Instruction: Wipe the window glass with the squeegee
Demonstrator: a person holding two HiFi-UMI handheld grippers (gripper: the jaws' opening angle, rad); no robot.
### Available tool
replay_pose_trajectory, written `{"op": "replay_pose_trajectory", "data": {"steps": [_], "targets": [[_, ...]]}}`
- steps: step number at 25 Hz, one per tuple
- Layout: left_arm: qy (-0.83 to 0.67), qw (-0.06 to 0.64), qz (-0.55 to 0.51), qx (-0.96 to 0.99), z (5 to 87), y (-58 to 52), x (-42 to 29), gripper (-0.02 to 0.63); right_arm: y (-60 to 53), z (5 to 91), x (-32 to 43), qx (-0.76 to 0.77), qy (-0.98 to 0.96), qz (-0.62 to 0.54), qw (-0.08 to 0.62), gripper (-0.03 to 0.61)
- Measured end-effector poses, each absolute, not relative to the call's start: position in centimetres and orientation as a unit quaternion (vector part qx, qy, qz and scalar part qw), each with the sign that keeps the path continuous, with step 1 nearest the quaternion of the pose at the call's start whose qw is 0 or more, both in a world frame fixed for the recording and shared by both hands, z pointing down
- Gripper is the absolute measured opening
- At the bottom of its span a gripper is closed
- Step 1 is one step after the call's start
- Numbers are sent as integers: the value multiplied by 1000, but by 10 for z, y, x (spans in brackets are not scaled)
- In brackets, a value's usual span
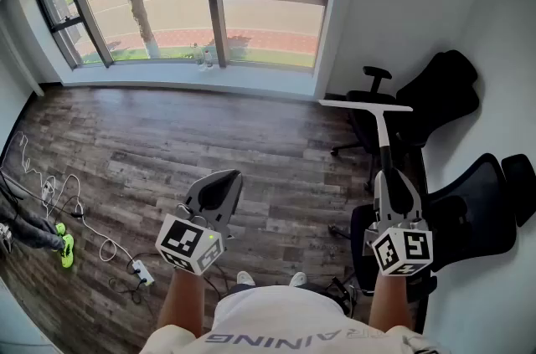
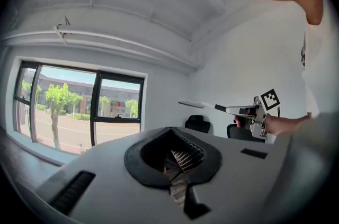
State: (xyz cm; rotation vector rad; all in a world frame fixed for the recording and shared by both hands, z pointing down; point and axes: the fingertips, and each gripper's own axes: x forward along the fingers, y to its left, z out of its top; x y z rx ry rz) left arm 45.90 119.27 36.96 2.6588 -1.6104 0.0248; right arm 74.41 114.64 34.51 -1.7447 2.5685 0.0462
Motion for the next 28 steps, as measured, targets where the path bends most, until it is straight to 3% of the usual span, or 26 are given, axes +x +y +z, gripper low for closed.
{"op": "replay_pose_trajectory", "data": {"steps": [16, 28], "targets": [[-522, 10, 14, 853, 367, 1195, 468, 18, 1149, 345, 746, -542, 840, 2, 32, 100], [-541, 6, 25, 841, 371, 1196, 513, 18, 1139, 355, 785, -508, 860, -10, 50, 100]]}}
